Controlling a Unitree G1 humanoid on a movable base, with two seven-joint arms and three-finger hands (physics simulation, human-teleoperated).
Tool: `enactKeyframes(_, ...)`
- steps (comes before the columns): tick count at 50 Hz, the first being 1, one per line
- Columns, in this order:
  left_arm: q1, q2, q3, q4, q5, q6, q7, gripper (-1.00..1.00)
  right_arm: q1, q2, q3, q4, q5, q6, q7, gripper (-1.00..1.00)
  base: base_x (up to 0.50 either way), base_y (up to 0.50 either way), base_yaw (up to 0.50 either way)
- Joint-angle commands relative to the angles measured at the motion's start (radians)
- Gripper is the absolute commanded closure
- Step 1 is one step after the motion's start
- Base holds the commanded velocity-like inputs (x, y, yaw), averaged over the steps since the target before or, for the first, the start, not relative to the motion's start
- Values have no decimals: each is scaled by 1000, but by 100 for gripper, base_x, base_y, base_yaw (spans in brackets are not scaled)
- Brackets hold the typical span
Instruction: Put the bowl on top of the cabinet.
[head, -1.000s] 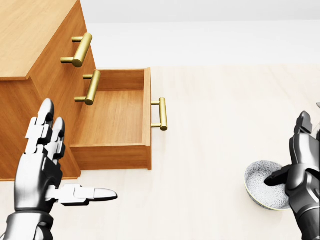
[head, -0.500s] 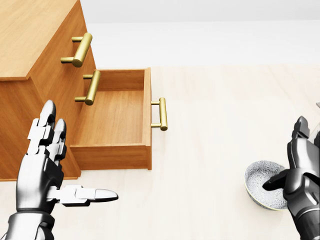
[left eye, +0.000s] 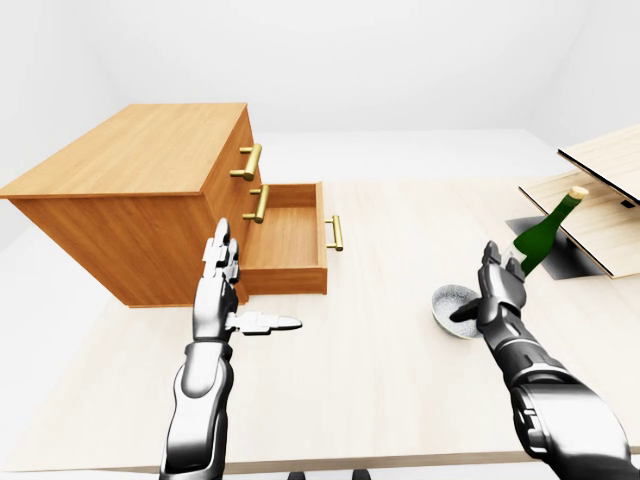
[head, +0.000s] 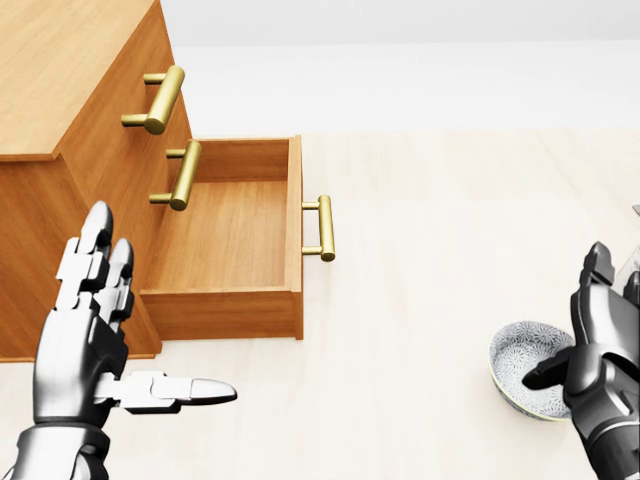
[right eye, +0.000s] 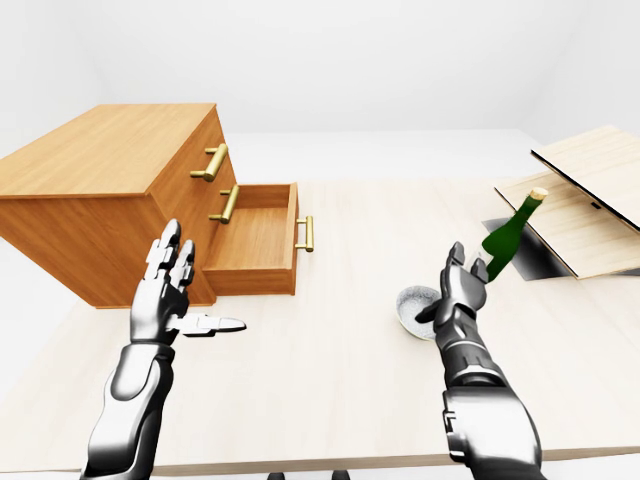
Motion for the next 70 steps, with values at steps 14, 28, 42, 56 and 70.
enactKeyframes(14, 5, -1, -2, -9, 1, 0, -1, -100, 12, 9, 2, 14, 5, -8, 0, -100, 0, 0, 0)
enactKeyframes(28, 5, -2, -4, -13, 3, 0, 0, -100, 19, 12, -4, 26, 21, -21, 6, 41, 0, 0, 0)
enactKeyframes(42, 6, -1, -4, -14, 3, 0, 0, -100, 12, 8, -2, 17, 25, -28, 8, 87, 0, 0, 0)
enactKeyframes(56, 8, -2, -5, -22, 4, 0, 0, -100, 7, 5, -5, -6, 33, -31, 20, 87, 0, 0, 0)
enactKeyframes(70, 7, -2, -6, -7, 6, 0, 0, -100, 24, 4, -17, -165, 31, 23, 75, 100, 0, 0, 0)
